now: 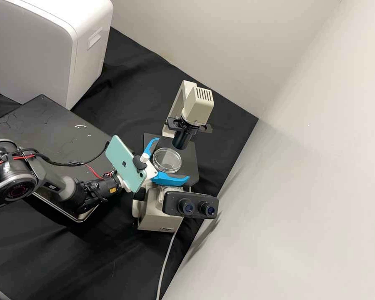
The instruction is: Place the petri dish on the bench
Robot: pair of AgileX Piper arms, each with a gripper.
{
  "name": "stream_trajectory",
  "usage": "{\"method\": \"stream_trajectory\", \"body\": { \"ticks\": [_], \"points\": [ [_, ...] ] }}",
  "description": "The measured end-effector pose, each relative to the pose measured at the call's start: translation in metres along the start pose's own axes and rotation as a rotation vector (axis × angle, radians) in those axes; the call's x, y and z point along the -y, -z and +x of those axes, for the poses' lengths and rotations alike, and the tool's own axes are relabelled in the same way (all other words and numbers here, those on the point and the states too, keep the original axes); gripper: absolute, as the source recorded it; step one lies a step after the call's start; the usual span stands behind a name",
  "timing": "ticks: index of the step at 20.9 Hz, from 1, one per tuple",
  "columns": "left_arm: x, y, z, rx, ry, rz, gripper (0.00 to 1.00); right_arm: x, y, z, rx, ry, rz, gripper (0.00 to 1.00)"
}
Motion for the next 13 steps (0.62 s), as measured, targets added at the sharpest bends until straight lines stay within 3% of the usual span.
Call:
{"method": "stream_trajectory", "body": {
  "ticks": [13],
  "points": [
    [-0.0008,0.0009,0.0011,0.001,-0.007,-0.001,1.00,0.0052,0.0020,0.0003,-0.008,0.001,0.006,0.00]
  ]
}}
